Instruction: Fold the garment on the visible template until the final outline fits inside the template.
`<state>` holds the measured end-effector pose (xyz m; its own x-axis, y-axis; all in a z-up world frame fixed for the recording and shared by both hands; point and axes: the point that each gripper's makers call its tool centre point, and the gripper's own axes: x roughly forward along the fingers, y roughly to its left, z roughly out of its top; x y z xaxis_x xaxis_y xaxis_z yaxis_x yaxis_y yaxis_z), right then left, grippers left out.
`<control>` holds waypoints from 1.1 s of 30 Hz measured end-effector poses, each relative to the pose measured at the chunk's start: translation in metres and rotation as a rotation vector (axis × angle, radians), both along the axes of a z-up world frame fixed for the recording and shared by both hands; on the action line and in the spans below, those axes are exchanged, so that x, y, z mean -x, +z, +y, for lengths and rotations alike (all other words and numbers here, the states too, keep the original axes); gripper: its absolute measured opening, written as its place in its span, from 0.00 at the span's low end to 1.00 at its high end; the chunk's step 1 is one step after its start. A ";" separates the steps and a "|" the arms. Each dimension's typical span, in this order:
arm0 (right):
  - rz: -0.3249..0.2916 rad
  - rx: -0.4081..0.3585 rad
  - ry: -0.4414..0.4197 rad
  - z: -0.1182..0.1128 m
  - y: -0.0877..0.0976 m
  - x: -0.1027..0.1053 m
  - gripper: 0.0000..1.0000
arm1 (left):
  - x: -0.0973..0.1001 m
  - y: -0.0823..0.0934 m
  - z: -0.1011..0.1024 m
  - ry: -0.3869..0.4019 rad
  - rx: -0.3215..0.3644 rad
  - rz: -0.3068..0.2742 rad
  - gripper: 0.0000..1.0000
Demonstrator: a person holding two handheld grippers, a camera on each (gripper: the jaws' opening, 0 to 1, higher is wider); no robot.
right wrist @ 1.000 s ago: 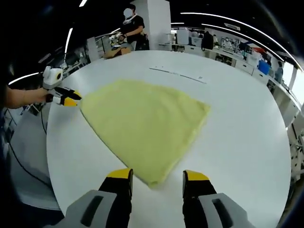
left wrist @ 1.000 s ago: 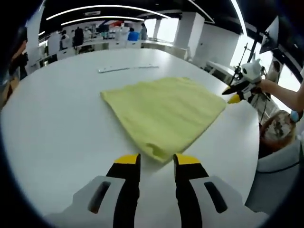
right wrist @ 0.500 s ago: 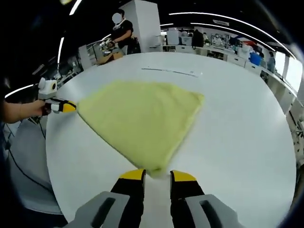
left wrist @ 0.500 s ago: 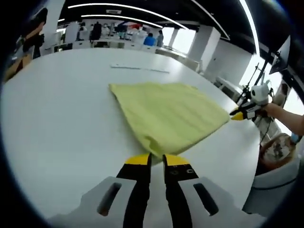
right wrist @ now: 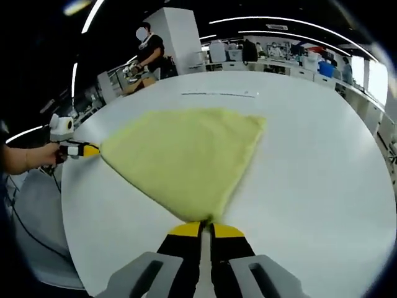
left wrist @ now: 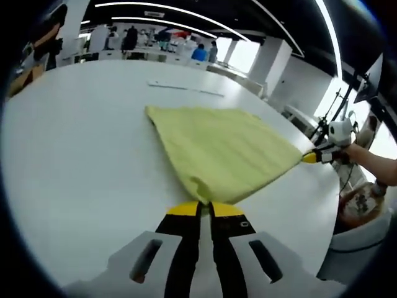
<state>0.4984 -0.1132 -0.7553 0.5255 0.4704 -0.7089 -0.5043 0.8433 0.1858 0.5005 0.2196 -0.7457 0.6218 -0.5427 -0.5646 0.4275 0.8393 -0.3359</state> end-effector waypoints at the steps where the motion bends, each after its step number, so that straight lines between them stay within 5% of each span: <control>1: 0.000 0.000 -0.001 0.000 0.000 0.000 0.00 | 0.000 0.000 0.000 -0.001 0.000 -0.001 0.01; 12: -0.021 0.061 0.016 -0.007 0.001 0.000 0.00 | 0.003 0.005 0.001 -0.050 -0.027 -0.024 0.00; 25: -0.024 0.083 0.028 -0.010 0.005 0.001 0.00 | 0.003 0.006 0.011 -0.181 -0.219 -0.093 0.00; 33: -0.029 0.081 0.037 -0.010 0.006 0.002 0.00 | 0.009 -0.002 0.007 -0.198 -0.218 -0.063 0.09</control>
